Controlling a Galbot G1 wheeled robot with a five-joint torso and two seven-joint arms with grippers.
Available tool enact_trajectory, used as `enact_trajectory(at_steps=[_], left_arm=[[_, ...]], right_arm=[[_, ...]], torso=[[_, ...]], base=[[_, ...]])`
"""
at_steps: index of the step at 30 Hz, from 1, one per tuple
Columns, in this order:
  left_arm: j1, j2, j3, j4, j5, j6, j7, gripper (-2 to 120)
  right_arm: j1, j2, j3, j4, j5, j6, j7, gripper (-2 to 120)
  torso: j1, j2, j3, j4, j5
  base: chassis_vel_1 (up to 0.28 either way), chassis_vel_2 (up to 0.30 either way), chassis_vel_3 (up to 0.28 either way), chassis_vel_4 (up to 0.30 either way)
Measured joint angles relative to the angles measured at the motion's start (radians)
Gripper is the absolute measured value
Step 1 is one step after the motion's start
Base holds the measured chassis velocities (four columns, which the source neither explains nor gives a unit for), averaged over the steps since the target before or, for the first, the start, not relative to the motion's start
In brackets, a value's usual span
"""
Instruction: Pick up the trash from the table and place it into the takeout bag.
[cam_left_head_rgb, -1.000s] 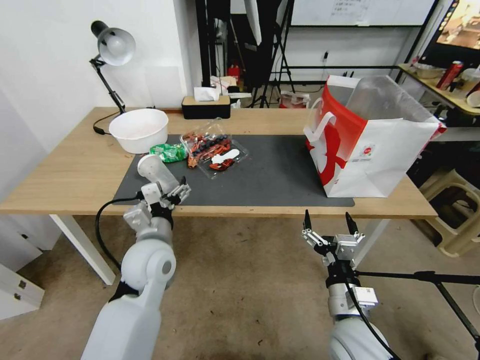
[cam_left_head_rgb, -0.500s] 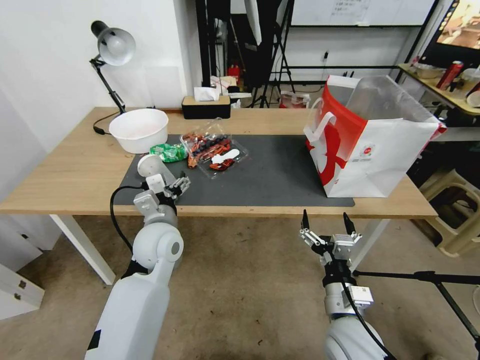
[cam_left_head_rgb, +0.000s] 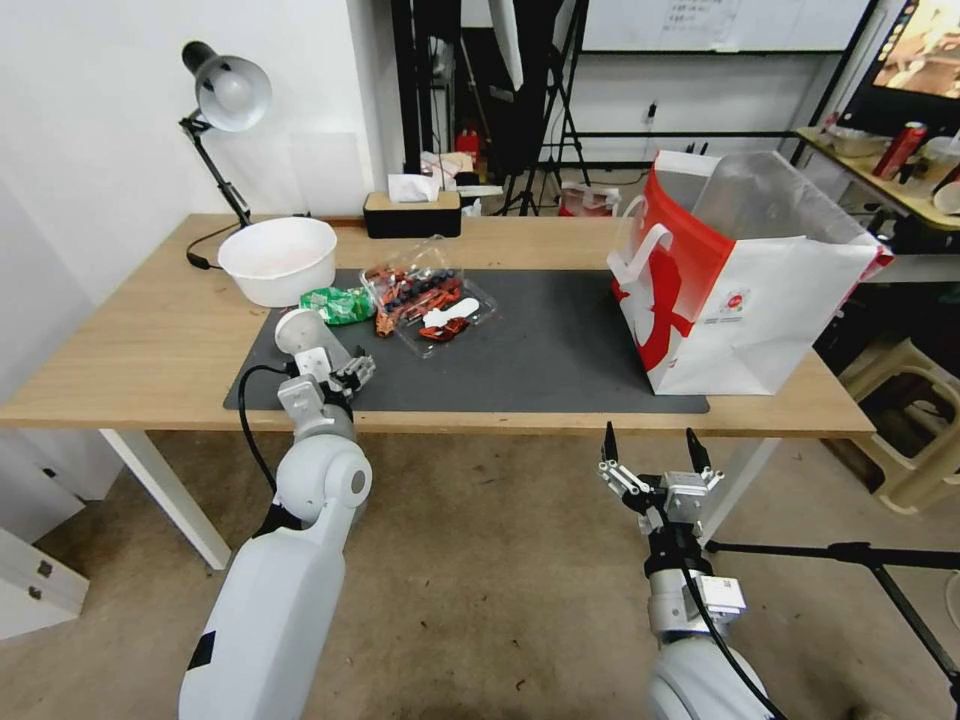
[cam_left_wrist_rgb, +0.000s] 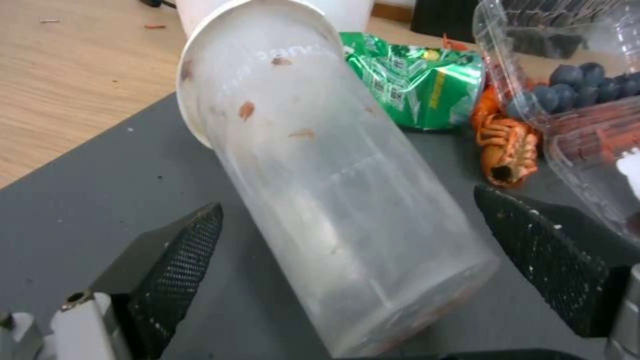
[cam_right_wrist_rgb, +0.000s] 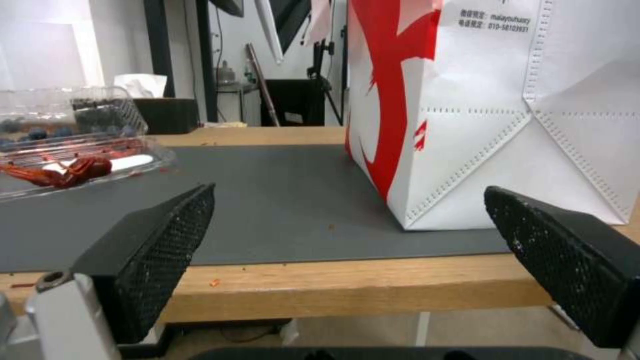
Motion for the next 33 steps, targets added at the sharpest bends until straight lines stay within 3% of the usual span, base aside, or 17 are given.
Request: enact_trajectory(at_steps=[5, 15, 24, 27, 28, 32, 33], left_arm=[[0.000, 0.003, -0.003, 0.003, 0.000, 0.005, -0.004, 89], [0.007, 0.012, -0.007, 0.006, -0.001, 0.008, -0.007, 54], [0.039, 0.025, -0.018, -0.018, 0.023, -0.003, 0.018, 54], [0.078, 0.042, -0.021, -0.054, 0.055, -0.066, 0.095, 54], [0.078, 0.042, -0.021, -0.054, 0.055, -0.066, 0.095, 54], [0.130, 0.079, -0.038, -0.071, 0.116, -0.251, 0.319, 54], [0.130, 0.079, -0.038, -0.071, 0.116, -0.251, 0.319, 54]], right_arm=[[0.003, 0.002, 0.000, -0.001, -0.001, 0.001, 0.000, 100], [0.003, 0.005, -0.004, -0.004, -0.008, 0.002, 0.001, 100], [0.001, 0.006, -0.006, -0.004, -0.012, 0.003, 0.002, 100], [0.003, 0.006, -0.007, -0.004, -0.012, 0.003, 0.002, 100], [0.003, 0.006, -0.007, -0.004, -0.012, 0.003, 0.002, 100], [0.004, 0.009, -0.007, -0.008, -0.012, 0.007, 0.002, 100], [0.004, 0.009, -0.007, -0.008, -0.012, 0.007, 0.002, 100]], torso=[[0.000, 0.000, 0.000, 0.0000, 0.0000], [0.000, 0.000, 0.000, 0.0000, 0.0000], [0.000, 0.000, 0.000, 0.0000, -0.0002], [0.000, 0.000, 0.000, 0.0000, 0.0000], [0.000, 0.000, 0.000, 0.0000, 0.0000], [0.000, 0.000, 0.000, 0.0003, -0.0002], [0.000, 0.000, 0.000, 0.0003, -0.0002]], base=[[0.000, 0.000, 0.000, 0.000], [0.000, 0.000, 0.000, 0.000], [0.000, 0.000, 0.000, 0.000], [0.000, 0.000, 0.000, 0.000], [0.000, 0.000, 0.000, 0.000], [0.000, 0.000, 0.000, 0.000], [0.000, 0.000, 0.000, 0.000]])
